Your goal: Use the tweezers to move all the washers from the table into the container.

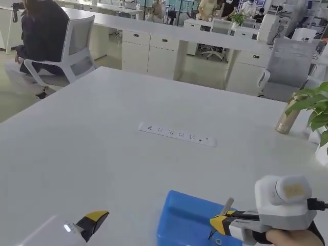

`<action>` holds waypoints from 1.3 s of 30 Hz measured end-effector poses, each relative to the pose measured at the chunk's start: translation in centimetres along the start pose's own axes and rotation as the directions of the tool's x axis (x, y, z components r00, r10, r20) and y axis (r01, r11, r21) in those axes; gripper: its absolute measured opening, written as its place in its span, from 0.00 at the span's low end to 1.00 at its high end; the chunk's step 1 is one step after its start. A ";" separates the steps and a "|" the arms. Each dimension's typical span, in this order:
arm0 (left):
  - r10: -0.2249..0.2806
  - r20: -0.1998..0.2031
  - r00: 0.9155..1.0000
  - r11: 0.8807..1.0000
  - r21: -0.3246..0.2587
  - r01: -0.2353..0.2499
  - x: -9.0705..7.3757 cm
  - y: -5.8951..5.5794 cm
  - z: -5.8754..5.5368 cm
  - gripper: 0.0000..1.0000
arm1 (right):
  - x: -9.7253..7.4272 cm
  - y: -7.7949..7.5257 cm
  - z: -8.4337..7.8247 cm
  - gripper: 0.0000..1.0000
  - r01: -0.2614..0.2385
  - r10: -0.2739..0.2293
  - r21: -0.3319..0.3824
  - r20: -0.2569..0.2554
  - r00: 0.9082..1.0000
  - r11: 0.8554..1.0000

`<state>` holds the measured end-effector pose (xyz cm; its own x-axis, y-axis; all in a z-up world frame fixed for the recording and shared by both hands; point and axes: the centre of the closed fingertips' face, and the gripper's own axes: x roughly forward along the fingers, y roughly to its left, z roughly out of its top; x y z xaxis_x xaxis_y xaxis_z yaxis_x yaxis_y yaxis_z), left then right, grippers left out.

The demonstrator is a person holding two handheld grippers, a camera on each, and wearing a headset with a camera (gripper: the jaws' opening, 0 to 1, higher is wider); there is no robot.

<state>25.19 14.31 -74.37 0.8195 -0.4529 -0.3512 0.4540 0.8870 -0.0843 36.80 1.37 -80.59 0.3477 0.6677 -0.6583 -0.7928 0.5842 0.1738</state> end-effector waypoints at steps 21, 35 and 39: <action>-0.003 -0.005 1.000 1.000 0.002 0.003 0.1 0.1 -0.2 0.87 | 0.1 -0.1 -0.5 0.03 0.013 -0.013 -0.015 -0.013 1.000 1.000; -0.009 -0.008 1.000 1.000 0.003 0.009 0.2 0.0 -0.3 0.87 | -0.1 0.3 -0.4 0.03 0.013 -0.013 -0.011 -0.006 1.000 1.000; -0.009 -0.008 1.000 1.000 0.003 0.009 0.2 0.0 -0.3 0.87 | -0.1 0.2 -0.4 0.03 0.014 -0.014 -0.010 -0.006 1.000 1.000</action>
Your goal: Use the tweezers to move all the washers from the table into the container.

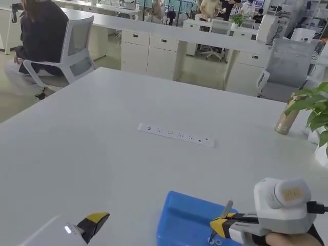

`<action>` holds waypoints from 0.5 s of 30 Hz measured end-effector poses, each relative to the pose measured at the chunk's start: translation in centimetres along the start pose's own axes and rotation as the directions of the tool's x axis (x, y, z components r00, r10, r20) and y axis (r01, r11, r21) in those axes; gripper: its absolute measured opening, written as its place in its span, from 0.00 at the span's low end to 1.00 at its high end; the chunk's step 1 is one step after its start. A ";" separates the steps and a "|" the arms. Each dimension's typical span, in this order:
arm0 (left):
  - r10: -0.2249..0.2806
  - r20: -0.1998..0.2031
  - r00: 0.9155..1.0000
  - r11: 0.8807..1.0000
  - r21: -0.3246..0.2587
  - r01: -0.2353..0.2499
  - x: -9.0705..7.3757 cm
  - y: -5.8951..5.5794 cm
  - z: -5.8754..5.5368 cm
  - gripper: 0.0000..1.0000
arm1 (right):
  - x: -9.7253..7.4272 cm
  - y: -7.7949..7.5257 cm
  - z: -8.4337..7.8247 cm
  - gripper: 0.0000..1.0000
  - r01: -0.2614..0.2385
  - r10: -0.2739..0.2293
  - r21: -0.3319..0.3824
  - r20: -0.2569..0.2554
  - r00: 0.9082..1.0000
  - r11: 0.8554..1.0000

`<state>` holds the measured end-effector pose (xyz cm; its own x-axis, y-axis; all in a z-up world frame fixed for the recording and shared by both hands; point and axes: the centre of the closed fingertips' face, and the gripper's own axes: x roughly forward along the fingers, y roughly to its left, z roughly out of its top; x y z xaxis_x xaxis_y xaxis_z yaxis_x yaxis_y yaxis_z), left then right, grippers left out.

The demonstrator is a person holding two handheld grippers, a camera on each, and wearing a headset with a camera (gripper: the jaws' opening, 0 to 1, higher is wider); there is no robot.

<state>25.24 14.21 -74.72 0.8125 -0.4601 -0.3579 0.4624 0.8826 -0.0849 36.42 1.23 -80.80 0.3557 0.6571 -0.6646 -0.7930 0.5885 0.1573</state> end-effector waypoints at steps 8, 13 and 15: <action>-0.002 -0.005 1.000 1.000 0.002 0.002 0.0 0.0 -0.1 0.87 | -0.1 0.1 0.3 0.03 -0.003 0.003 0.003 0.014 1.000 1.000; -0.004 -0.006 1.000 1.000 0.005 0.004 0.0 -0.1 -0.1 0.87 | -0.5 0.7 0.6 0.03 -0.005 0.005 0.006 0.031 1.000 1.000; -0.002 -0.010 1.000 1.000 0.008 0.003 0.0 -0.1 -0.2 0.86 | -0.6 0.8 0.6 0.03 -0.008 0.007 0.008 0.038 0.999 1.000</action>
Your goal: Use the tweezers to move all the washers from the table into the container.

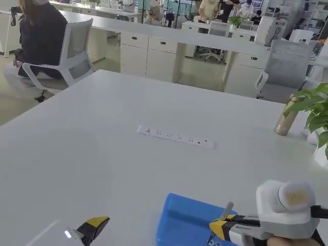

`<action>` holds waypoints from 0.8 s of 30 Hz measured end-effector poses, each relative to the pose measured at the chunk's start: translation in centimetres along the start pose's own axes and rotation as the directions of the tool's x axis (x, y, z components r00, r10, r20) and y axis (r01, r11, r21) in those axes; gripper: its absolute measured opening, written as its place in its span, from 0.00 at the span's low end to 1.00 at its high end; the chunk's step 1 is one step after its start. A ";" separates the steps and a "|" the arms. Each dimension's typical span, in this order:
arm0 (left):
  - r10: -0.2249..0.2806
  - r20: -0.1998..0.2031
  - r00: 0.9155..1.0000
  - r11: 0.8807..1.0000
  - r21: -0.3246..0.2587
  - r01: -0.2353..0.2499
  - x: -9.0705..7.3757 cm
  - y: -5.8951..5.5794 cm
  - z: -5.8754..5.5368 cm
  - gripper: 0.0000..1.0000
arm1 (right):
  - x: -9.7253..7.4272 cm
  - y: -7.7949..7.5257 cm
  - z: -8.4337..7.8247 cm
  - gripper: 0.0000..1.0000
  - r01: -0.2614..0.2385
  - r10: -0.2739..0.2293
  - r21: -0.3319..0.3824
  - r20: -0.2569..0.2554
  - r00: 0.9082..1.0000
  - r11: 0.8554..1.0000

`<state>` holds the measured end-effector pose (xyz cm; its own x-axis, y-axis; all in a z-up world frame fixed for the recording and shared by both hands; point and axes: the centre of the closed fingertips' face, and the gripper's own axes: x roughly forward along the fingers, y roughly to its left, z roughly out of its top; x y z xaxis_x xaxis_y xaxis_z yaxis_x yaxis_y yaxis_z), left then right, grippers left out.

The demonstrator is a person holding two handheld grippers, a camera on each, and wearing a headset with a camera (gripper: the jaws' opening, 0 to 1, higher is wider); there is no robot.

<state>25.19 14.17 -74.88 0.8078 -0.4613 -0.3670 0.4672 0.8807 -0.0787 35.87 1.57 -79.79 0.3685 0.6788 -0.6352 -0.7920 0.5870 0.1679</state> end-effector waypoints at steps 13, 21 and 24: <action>-0.001 -0.001 1.000 1.000 0.001 0.001 0.0 0.0 0.0 0.85 | -2.1 1.8 2.1 0.03 -0.006 0.006 0.001 0.092 0.996 1.000; -0.004 -0.002 1.000 1.000 0.000 0.004 0.0 -0.2 0.0 0.85 | -3.1 2.6 2.8 0.03 -0.016 0.016 -0.005 0.129 0.992 1.000; -0.004 -0.001 1.000 1.000 0.000 0.004 -0.1 -0.2 0.1 0.85 | -3.4 3.0 2.9 0.03 -0.018 0.018 -0.006 0.138 0.990 1.000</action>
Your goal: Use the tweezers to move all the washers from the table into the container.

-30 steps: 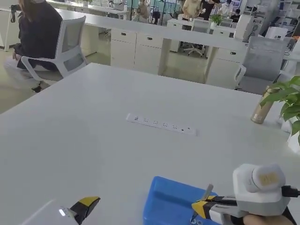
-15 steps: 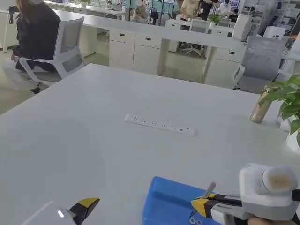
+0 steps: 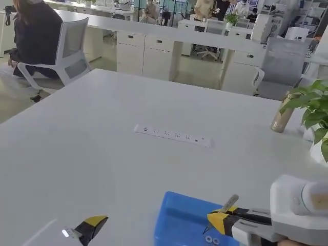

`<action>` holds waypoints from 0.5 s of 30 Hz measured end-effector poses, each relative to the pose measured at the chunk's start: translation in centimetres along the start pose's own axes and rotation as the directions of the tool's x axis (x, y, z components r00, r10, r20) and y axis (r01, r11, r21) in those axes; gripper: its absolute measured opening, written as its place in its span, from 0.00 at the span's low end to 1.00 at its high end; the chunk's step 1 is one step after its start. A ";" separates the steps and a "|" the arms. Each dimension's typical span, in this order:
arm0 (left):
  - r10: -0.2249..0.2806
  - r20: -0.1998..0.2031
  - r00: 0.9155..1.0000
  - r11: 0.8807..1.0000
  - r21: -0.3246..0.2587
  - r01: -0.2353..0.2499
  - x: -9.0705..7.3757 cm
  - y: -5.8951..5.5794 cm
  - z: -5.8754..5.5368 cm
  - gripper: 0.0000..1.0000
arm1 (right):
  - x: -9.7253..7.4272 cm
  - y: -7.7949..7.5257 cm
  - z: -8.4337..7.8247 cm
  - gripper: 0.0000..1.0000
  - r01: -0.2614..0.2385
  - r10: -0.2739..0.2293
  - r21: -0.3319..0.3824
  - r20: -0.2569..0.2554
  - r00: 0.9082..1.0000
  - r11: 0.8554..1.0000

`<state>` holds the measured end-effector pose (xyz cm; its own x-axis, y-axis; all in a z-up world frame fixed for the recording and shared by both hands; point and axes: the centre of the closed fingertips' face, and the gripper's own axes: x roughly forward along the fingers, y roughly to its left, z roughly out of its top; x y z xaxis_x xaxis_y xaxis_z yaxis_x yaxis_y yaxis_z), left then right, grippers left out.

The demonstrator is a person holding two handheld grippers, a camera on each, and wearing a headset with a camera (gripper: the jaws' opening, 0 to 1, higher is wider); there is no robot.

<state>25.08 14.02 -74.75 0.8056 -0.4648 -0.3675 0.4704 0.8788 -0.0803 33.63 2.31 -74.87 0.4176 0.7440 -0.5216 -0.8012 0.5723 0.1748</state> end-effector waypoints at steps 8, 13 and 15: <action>0.001 -0.002 1.000 1.000 0.002 -0.001 0.0 0.0 0.0 0.85 | -0.7 0.1 -0.1 0.03 0.001 -0.002 0.025 0.019 1.000 1.000; 0.000 -0.002 1.000 1.000 0.005 0.000 0.0 -0.1 0.0 0.85 | -1.0 0.4 -0.3 0.03 -0.002 0.001 0.038 0.021 1.000 0.999; 0.000 -0.003 1.000 1.000 0.006 0.000 -0.1 -0.1 0.0 0.85 | -1.0 0.7 -0.4 0.03 -0.005 0.004 0.046 0.025 1.000 0.999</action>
<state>25.01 14.00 -74.71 0.8047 -0.4643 -0.3701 0.4725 0.8782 -0.0743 32.51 1.83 -74.53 0.4252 0.7544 -0.5001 -0.7827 0.5839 0.2155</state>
